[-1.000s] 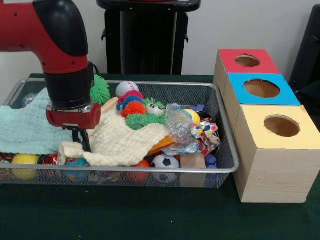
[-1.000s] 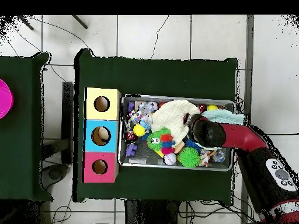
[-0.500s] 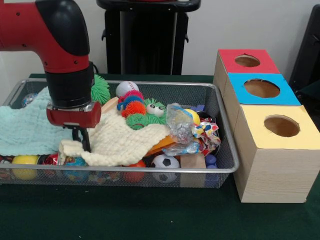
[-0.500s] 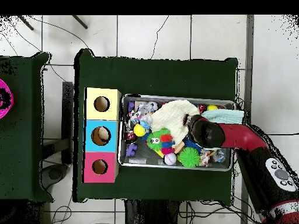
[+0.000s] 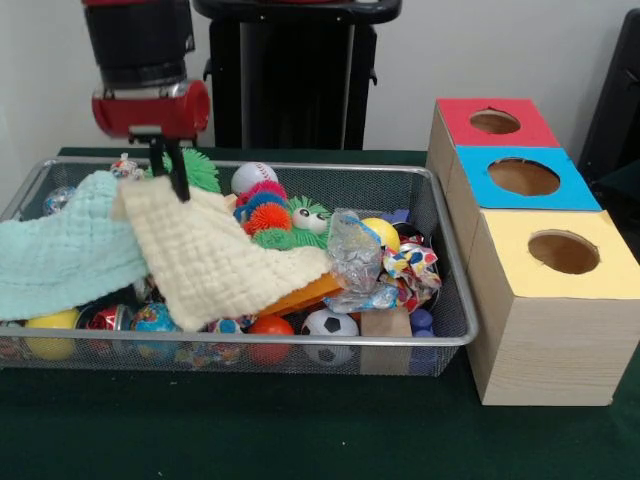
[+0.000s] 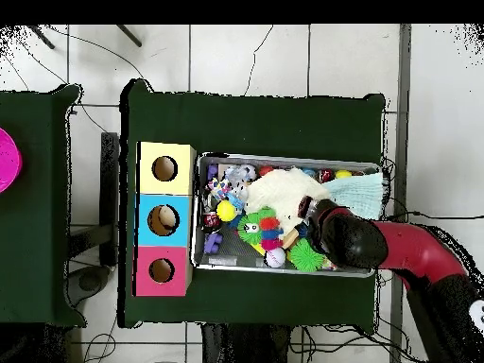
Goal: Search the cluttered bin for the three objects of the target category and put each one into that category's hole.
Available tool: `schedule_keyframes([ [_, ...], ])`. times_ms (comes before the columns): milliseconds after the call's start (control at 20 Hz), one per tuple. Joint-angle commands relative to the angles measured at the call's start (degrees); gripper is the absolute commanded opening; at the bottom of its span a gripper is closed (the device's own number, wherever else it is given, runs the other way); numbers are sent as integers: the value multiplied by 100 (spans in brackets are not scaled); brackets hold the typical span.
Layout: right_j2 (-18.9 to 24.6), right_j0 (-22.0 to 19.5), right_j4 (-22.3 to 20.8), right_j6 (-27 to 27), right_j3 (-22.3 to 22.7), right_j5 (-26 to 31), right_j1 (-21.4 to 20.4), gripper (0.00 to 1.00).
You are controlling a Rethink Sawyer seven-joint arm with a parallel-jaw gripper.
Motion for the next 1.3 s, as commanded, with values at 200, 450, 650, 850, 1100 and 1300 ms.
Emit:
schedule_keyframes([
  [200,440,207,959,1081,1769,-514,-1196,0],
  [450,254,463,1311,1273,2101,-903,-1343,0],
  [650,-4,755,1447,1422,2310,-1319,-1370,0],
  [850,-376,1219,1613,1681,2523,-1755,-1477,0],
  [1100,-610,1602,1934,1782,2734,-2223,-1467,0],
  [1300,-632,1743,2192,1786,2932,-2469,-1509,0],
])
